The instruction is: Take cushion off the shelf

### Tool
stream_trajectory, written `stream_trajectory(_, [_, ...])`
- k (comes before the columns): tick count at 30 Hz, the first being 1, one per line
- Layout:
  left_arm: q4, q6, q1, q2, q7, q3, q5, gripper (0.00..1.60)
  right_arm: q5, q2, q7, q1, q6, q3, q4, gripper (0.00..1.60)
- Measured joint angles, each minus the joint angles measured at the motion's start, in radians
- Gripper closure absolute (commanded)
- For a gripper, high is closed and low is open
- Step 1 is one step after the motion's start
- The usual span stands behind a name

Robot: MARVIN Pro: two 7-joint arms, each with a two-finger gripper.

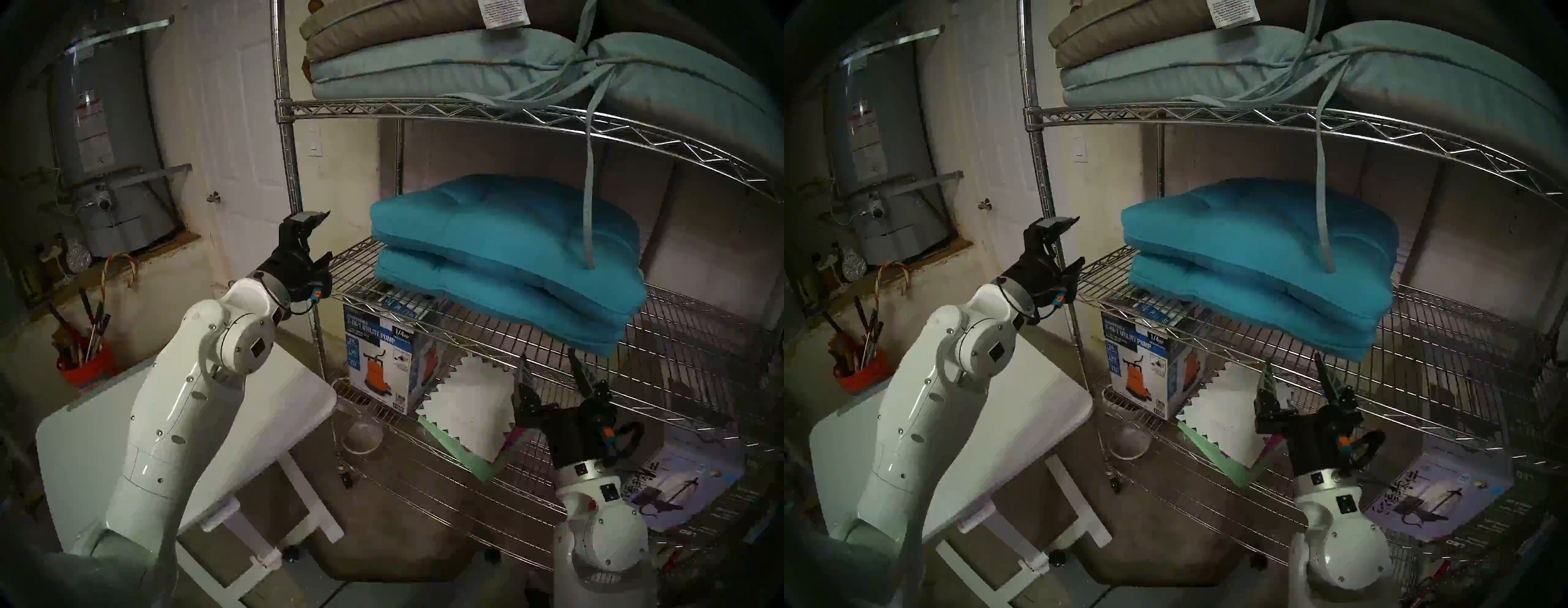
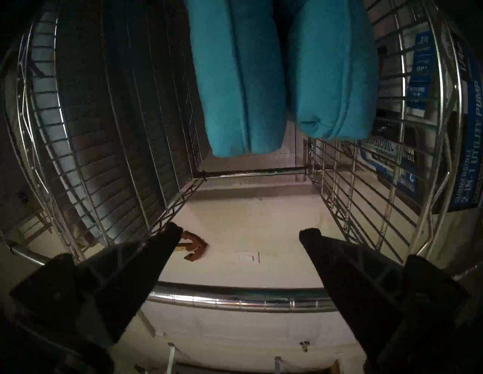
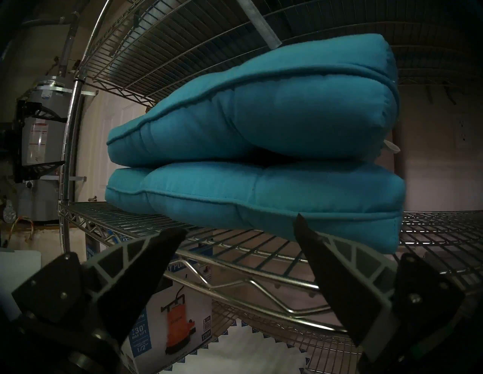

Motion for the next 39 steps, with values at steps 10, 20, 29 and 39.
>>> stream_trajectory(10, [0.101,-0.033,-0.095,-0.078,-0.002,0.053,0.059,0.0,0.0,0.0,0.0,0.0,0.0,0.0,0.0,0.0])
stream_trajectory(20, [0.232,-0.061,-0.193,-0.168,0.002,0.068,0.114,0.0,0.0,0.0,0.0,0.0,0.0,0.0,0.0,0.0])
stream_trajectory(29, [0.339,-0.084,-0.266,-0.23,0.013,0.059,0.152,0.0,0.0,0.0,0.0,0.0,0.0,0.0,0.0,0.0])
stream_trajectory(39, [0.471,-0.108,-0.354,-0.308,0.03,0.036,0.161,0.0,0.0,0.0,0.0,0.0,0.0,0.0,0.0,0.0])
